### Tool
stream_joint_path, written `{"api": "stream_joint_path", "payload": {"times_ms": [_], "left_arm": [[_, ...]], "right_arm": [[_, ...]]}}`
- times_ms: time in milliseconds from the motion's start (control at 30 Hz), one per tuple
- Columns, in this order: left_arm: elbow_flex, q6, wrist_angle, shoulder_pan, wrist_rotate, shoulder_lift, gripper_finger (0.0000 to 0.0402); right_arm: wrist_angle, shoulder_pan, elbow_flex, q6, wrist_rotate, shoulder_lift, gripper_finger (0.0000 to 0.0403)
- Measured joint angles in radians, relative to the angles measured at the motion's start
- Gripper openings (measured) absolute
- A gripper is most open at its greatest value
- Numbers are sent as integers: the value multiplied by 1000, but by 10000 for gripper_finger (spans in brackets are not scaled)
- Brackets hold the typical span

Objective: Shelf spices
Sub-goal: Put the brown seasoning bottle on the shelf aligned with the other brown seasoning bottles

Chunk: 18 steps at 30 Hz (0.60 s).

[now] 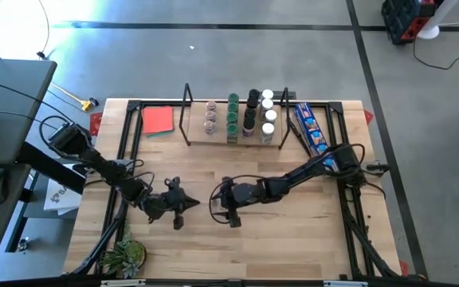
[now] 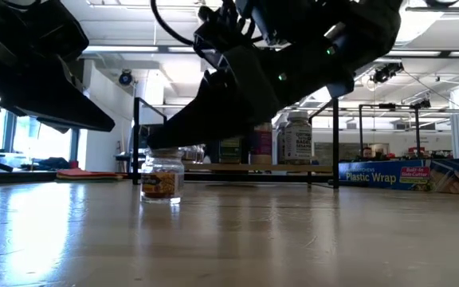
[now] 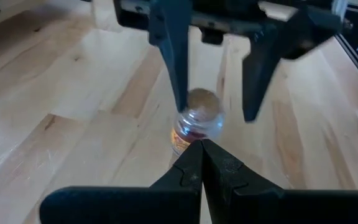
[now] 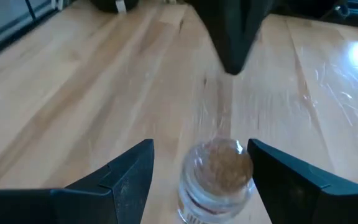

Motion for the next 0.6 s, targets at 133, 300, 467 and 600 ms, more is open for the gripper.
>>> {"api": "stream_joint_path", "payload": {"times_ms": [133, 300, 467, 600], "left_arm": [[0, 0, 19, 25, -2, 0, 0], [0, 1, 21, 59, 21, -1, 0], [0, 2, 26, 79, 45, -1, 0], [0, 3, 31, 83, 55, -1, 0]], "right_arm": [[15, -7, 2, -3, -1, 18, 252], [34, -12, 0, 2, 0, 29, 252], [37, -12, 0, 2, -5, 31, 252], [47, -10, 0, 4, 0, 31, 252]]}}
